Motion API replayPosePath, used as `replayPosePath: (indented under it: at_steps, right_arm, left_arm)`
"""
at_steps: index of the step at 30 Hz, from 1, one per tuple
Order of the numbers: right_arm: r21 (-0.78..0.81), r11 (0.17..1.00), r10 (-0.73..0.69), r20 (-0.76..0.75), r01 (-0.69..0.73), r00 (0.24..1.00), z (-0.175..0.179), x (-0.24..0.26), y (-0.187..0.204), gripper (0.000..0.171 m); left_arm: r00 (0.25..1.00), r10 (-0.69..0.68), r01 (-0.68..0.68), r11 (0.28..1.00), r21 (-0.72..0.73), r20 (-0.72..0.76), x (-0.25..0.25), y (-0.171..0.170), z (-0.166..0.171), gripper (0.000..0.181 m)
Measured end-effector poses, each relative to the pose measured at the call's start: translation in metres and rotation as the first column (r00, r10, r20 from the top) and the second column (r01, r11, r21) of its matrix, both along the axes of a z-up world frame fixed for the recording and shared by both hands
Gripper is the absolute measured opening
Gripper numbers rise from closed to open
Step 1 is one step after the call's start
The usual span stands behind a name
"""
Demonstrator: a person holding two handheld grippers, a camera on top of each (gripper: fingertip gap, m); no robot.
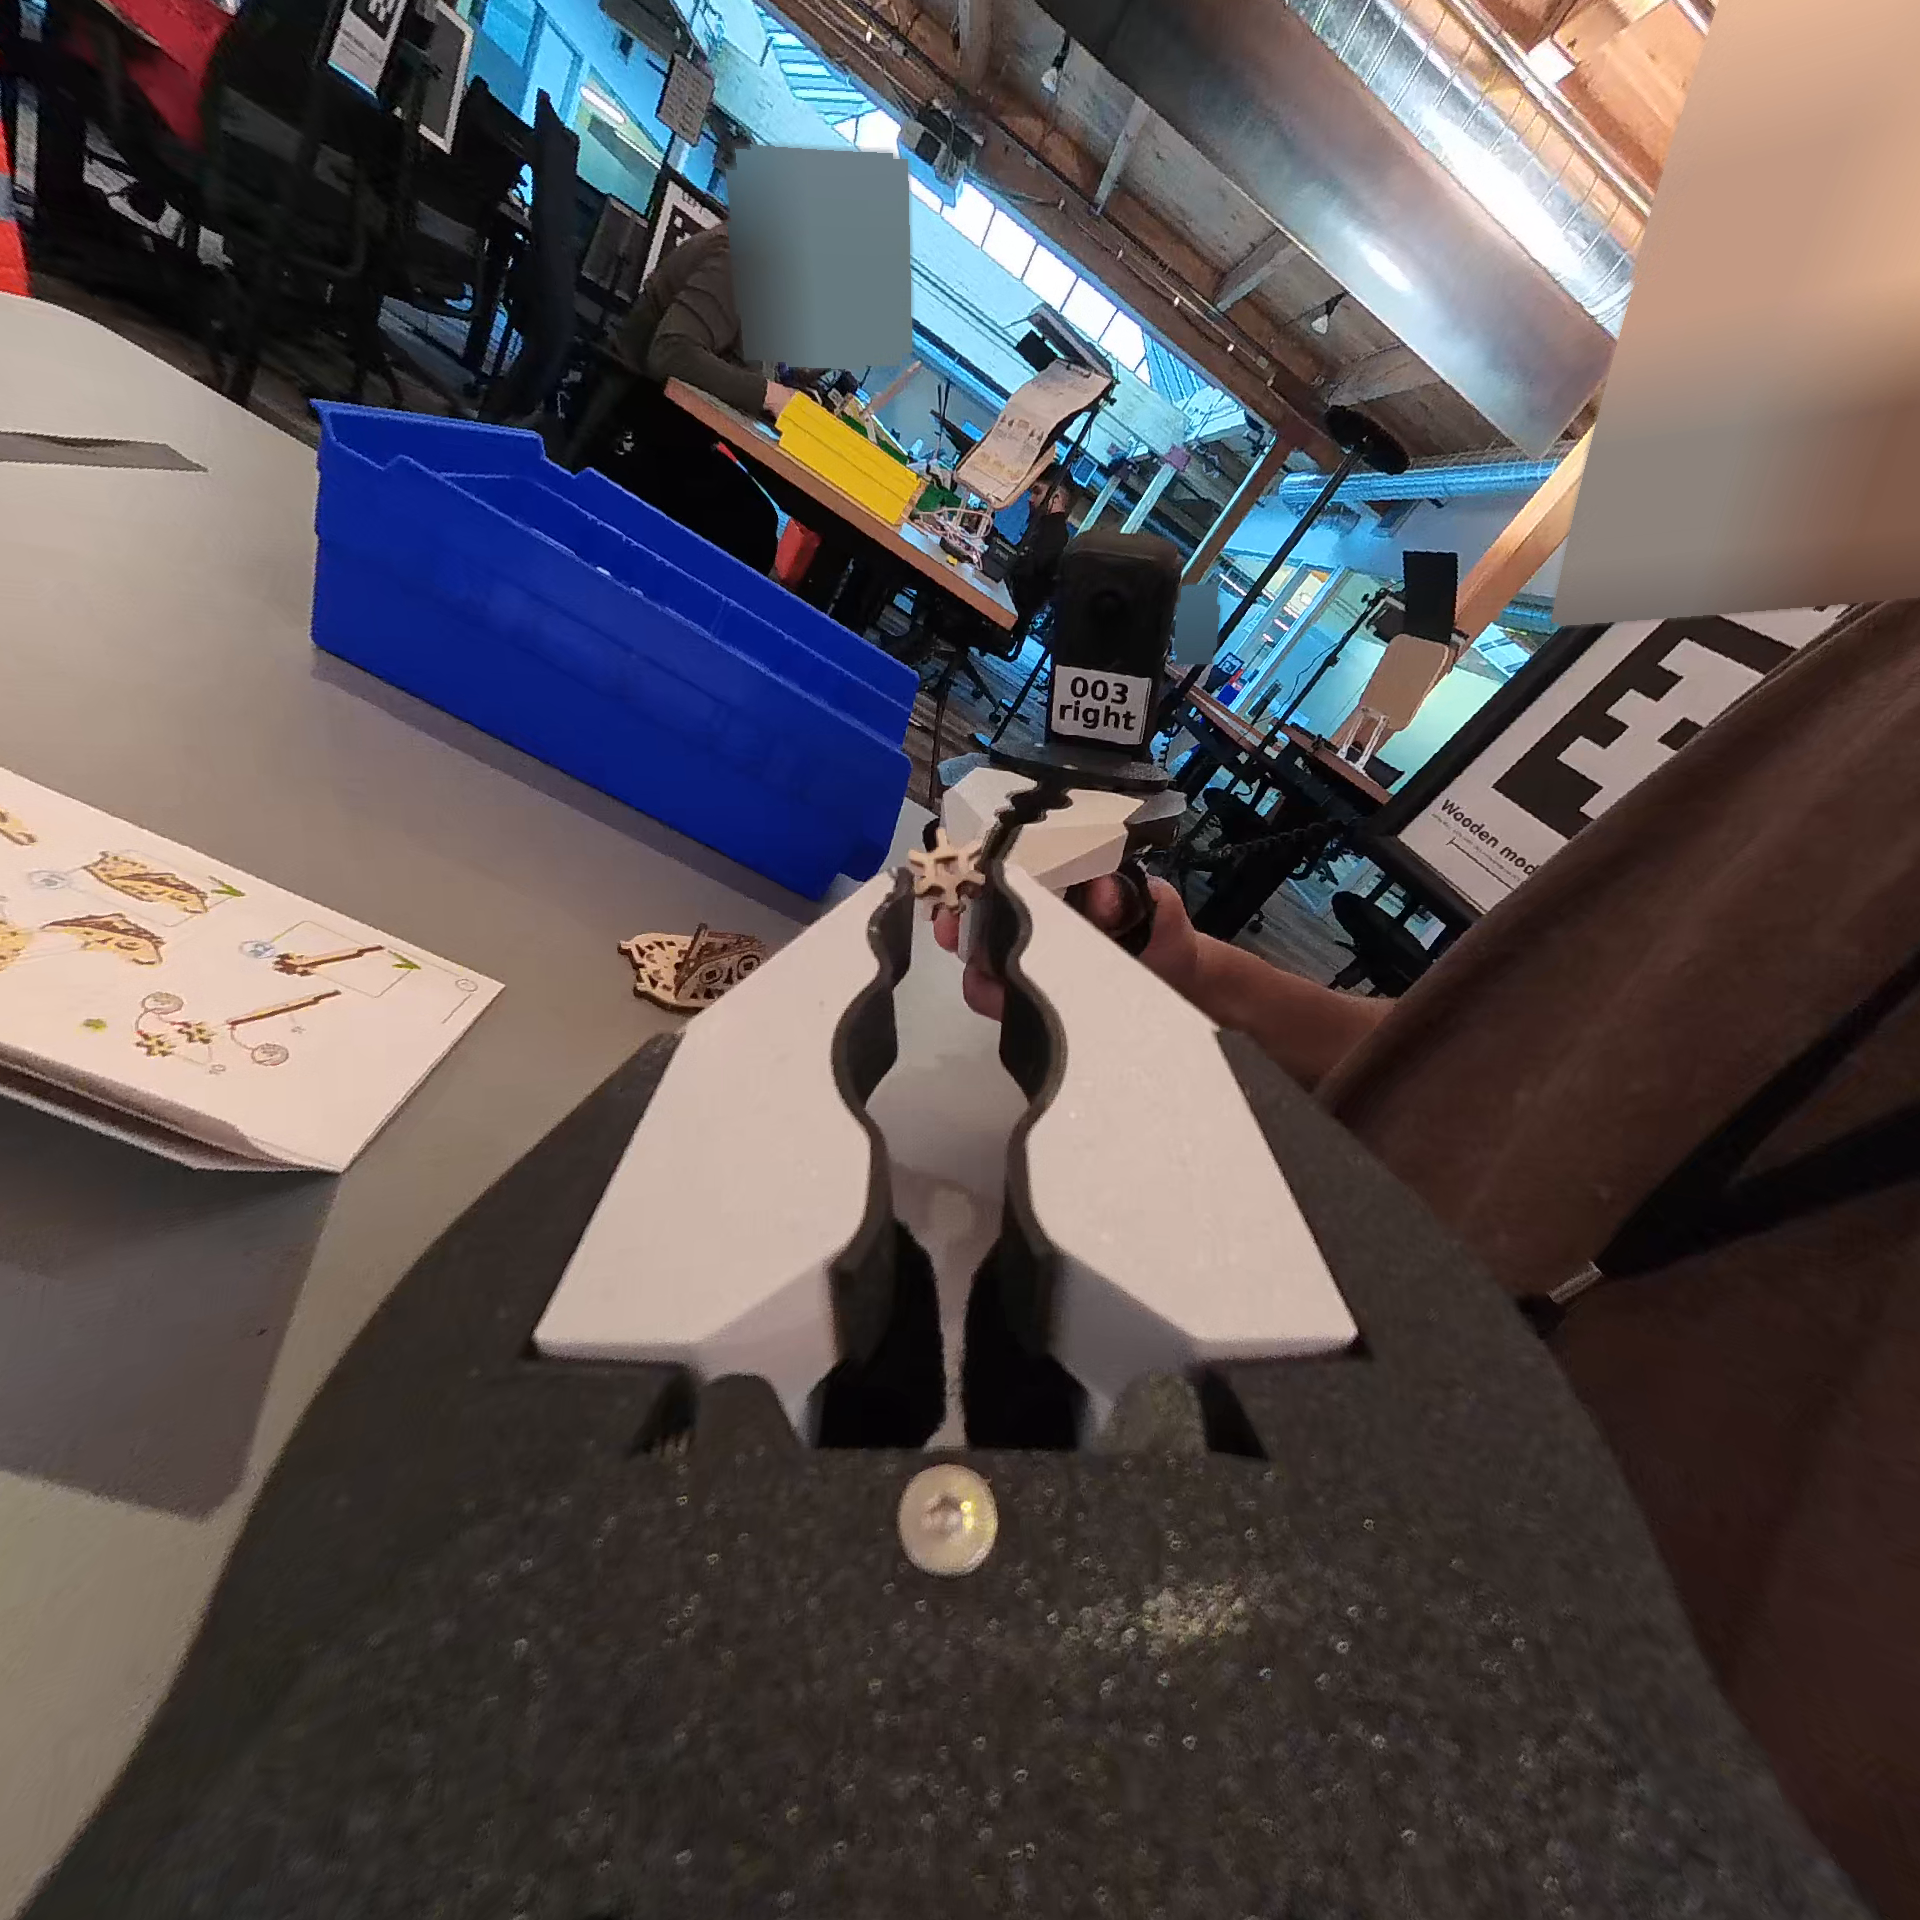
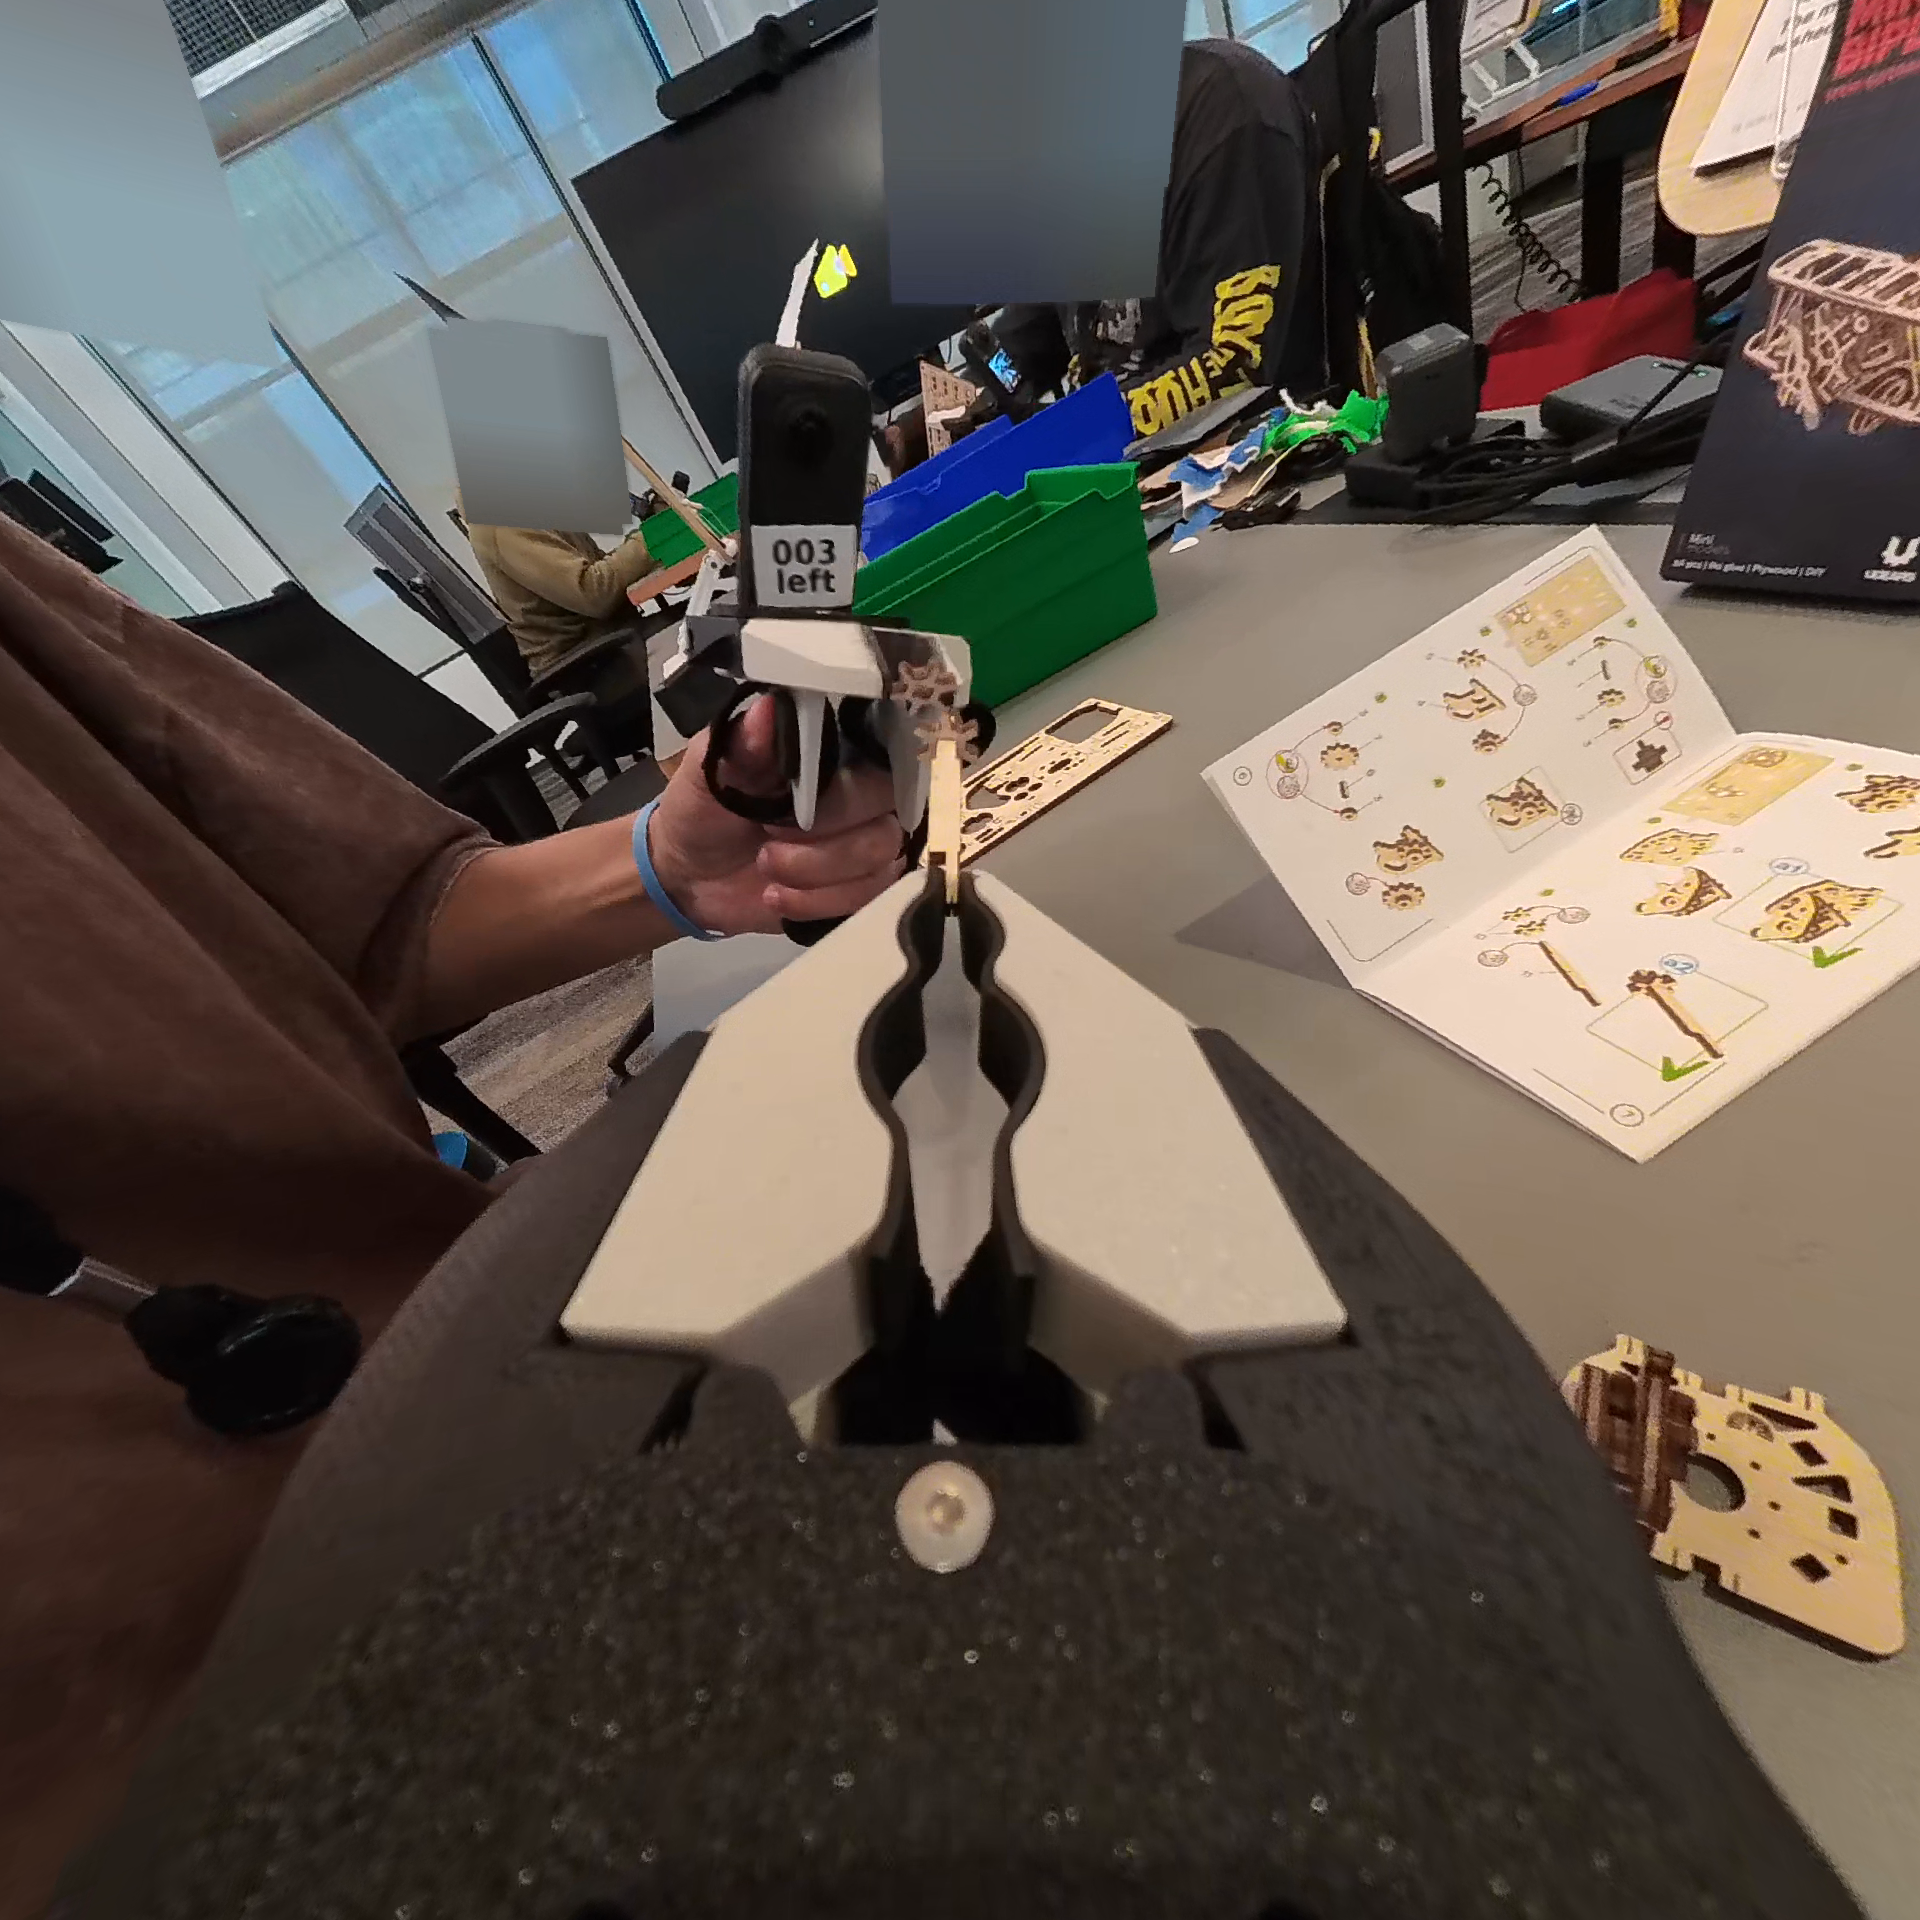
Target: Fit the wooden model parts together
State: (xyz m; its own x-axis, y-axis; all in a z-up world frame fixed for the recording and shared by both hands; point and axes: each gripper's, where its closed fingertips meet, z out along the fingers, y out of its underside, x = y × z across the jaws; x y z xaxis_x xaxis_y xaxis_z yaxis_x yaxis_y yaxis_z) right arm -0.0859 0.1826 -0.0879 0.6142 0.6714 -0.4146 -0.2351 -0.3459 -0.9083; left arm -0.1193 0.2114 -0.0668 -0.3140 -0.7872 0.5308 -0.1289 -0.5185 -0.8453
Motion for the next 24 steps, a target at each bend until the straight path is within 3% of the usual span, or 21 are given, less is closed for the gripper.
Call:
replayPosePath:
  at_steps: [11, 18, 24]
  right_arm:
    - [0.013, 1.0, 0.027, -0.048, -0.027, 0.998, 0.007, -0.003, -0.004, 0.001]
    - [0.003, 0.996, 0.089, -0.254, -0.092, 0.963, 0.023, -0.007, -0.007, 0.001]
    - [0.022, 0.992, 0.126, -0.31, -0.125, 0.942, 0.03, -0.011, -0.009, 0.001]
  left_arm:
    - [0.999, -0.034, 0.036, 0.998, -0.059, 0.041, 0.002, -0.005, 0.002, 0.011]
    - [0.992, -0.043, 0.049, 0.998, -0.043, 0.118, -0.001, -0.007, 0.019, 0.011]
    - [0.985, -0.053, 0.056, 0.998, -0.012, 0.161, -0.003, -0.013, 0.033, 0.011]
